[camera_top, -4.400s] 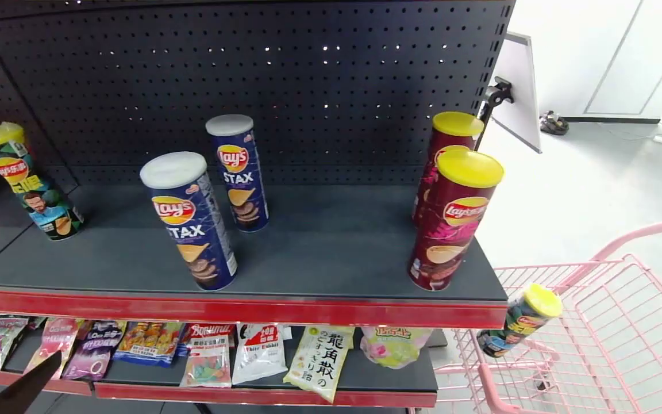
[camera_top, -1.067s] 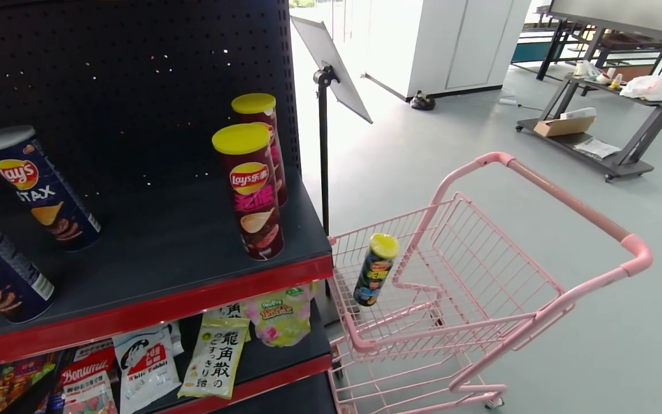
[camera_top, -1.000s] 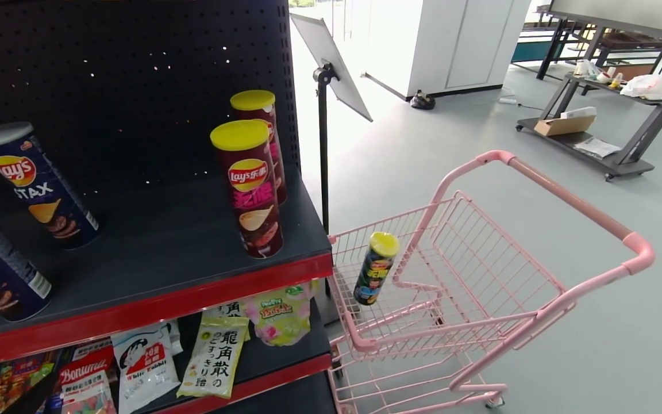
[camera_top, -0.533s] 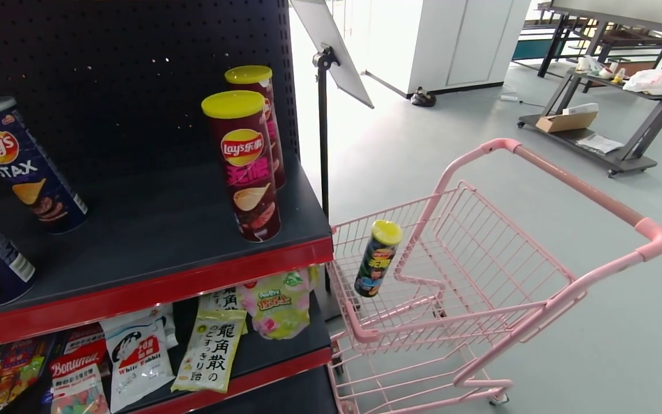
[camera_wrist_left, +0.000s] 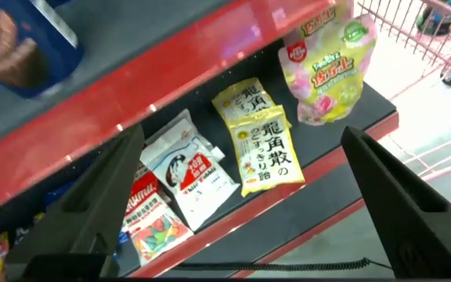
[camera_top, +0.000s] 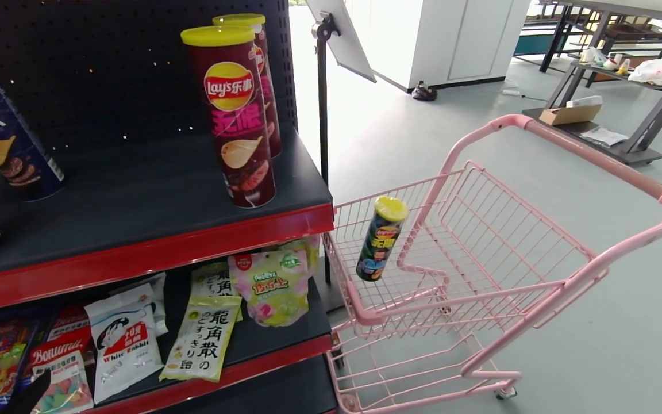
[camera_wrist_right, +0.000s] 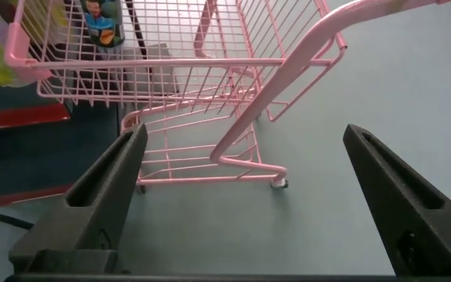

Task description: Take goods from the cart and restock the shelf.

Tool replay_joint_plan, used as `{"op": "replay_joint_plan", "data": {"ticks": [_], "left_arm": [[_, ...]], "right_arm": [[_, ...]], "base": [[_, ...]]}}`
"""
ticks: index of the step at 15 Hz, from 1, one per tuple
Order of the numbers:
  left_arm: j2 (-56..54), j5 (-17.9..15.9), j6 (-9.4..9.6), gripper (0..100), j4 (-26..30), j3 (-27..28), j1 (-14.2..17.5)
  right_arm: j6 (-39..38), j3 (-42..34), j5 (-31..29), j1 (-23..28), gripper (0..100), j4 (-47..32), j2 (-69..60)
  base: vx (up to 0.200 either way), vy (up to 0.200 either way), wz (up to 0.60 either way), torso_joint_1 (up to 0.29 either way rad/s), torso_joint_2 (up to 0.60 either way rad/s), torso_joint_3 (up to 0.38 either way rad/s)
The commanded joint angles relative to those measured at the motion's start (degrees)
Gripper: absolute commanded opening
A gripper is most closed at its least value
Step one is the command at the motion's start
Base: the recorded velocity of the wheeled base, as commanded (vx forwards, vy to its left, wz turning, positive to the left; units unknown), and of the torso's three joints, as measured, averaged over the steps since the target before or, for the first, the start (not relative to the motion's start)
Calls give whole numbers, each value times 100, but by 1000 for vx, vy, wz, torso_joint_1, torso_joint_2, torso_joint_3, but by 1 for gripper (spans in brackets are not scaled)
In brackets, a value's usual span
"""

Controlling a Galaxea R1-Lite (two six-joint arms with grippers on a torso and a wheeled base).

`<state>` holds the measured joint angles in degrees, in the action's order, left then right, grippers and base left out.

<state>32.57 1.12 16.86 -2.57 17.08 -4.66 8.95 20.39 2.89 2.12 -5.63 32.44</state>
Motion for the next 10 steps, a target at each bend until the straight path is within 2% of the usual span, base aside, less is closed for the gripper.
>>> {"op": "replay_joint_plan", "data": {"ticks": [1,4,10], "left_arm": [[-5,11,2,100,-6,-12,0],[-14,11,2,100,-6,-20,0],[-93,11,2,100,11,-47,0]], "right_arm": [[2,0,1,-1,100,1,8],[46,-71,1,-1,100,1,-10],[54,-62,10,-1,100,45,105]], "base": [[0,0,0,-168,535,373],[0,0,0,-128,450,326],[0,0,0,-15,56,43]]}}
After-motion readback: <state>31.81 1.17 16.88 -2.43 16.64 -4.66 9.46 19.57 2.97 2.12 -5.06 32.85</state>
